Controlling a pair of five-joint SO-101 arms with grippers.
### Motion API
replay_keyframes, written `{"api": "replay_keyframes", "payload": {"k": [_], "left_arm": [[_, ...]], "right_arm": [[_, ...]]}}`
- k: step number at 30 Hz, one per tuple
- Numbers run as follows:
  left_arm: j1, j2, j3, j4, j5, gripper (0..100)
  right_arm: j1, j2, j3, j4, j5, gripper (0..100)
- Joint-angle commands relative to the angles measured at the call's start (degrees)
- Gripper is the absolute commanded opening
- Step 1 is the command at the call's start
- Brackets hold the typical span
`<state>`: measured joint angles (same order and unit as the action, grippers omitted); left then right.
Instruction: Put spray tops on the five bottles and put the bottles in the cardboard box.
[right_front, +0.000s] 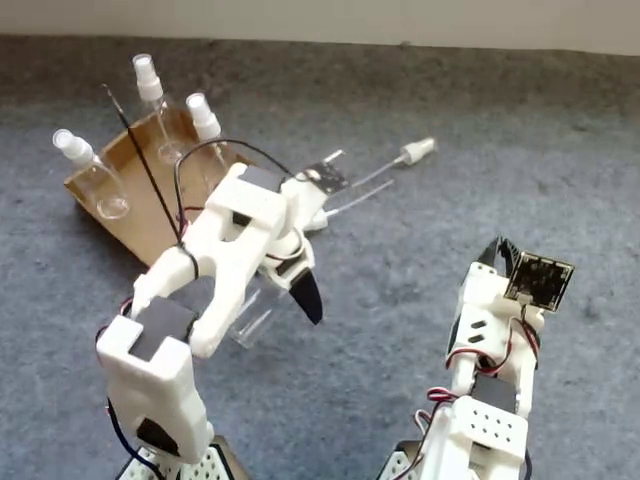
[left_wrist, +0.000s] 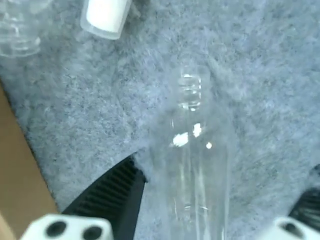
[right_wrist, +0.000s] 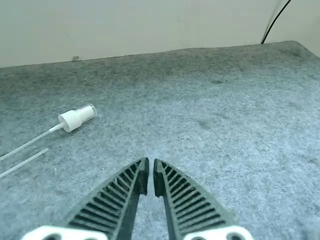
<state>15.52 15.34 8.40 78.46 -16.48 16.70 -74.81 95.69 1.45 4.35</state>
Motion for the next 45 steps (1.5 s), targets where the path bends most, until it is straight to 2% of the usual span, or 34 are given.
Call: {"api": "replay_keyframes", "payload": {"k": [1,5,8,10,12,26,38,45], "left_arm": [[-0.66,2.77,-4.88,0.7,-0.7,42],[-0.22,4.97,-4.97,0.7,-0.7,40],[-0.66,5.32,-5.32,0.7,-0.88,28],[-0.4,5.49,-5.41,0.7,-3.96,20],[-0.22,5.58,-4.88,0.7,-8.0,17],[-0.22,4.18,-5.58,-0.44,-9.23,16],[-0.13,-15.96,-4.62,0.18,-9.23,16],[0.57,-25.63,-0.66,5.54,-9.23,16]], "right_arm": [[0.22,-0.13,7.52,0.22,0.44,2.6],[0.22,-0.13,7.52,0.22,0.44,2.6],[0.22,-0.13,7.52,0.22,0.44,2.6],[0.22,-0.13,7.52,0.22,0.44,2.6],[0.22,-0.13,7.52,0.22,0.44,2.6],[0.22,-0.13,7.52,0.22,0.44,2.6],[0.13,-0.13,7.78,0.22,0.44,2.6],[0.04,-0.22,7.87,1.45,0.44,2.6]]}}
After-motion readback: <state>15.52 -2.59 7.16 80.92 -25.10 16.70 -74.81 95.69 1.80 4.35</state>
